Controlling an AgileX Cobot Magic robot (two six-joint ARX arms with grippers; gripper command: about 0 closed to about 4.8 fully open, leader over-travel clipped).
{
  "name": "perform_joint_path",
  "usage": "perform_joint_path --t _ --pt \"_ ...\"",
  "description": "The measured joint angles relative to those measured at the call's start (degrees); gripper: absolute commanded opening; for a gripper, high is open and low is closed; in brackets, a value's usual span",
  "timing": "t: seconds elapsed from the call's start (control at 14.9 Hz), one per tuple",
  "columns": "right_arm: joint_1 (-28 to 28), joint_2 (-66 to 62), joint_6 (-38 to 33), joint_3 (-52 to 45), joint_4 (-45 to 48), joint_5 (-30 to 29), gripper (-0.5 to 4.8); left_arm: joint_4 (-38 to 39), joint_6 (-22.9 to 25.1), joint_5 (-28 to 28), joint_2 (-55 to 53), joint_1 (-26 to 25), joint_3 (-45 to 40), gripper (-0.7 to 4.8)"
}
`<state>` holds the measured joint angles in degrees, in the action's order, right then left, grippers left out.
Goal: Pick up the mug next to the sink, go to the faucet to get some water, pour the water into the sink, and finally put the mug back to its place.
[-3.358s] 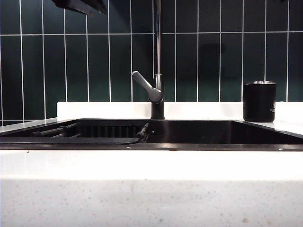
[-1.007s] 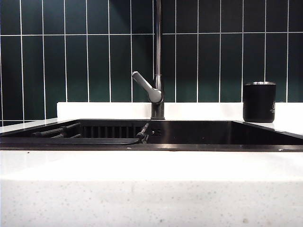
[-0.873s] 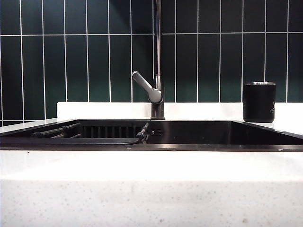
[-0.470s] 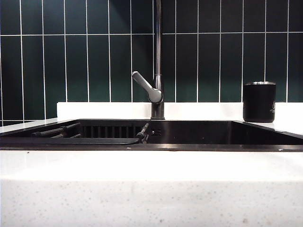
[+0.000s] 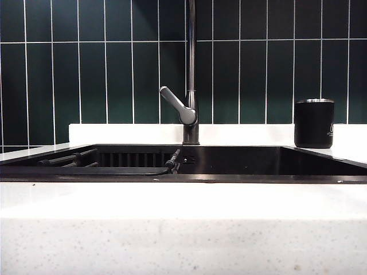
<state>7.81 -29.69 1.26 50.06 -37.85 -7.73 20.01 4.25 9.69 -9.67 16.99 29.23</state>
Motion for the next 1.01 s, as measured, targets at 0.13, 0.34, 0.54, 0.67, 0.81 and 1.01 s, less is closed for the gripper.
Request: perform_joint_path --t 0.13,0.34,0.54,0.67,0.81,1.01 --pt "0.0 -0.35 0.0 0.0 0.13 -0.02 0.81 -4.35 1.79 1.33 5.11 0.0 -6.67 -0.07" --pt "-0.02 -0.31 0.0 -2.71 1.86 0.0 0.8 -6.14 3.93 1.46 9.6 0.0 -12.11 -0.07" --pt "-0.04 -0.13 0.0 -8.2 6.99 0.04 0.62 -12.66 4.02 1.01 9.29 -1.2 -17.09 -0.07" --pt "-0.04 0.37 0.02 -13.11 10.8 0.07 0.62 -15.39 4.09 -0.59 9.29 -3.61 -19.63 -0.07" --pt "-0.09 0.46 0.0 -16.48 15.45 0.2 0.62 -16.79 4.09 -2.12 9.29 -5.62 -21.86 -0.07" --pt "-0.09 0.33 0.0 -20.11 23.08 1.27 0.61 -19.74 4.09 -2.21 9.27 -5.81 -25.57 -0.07"
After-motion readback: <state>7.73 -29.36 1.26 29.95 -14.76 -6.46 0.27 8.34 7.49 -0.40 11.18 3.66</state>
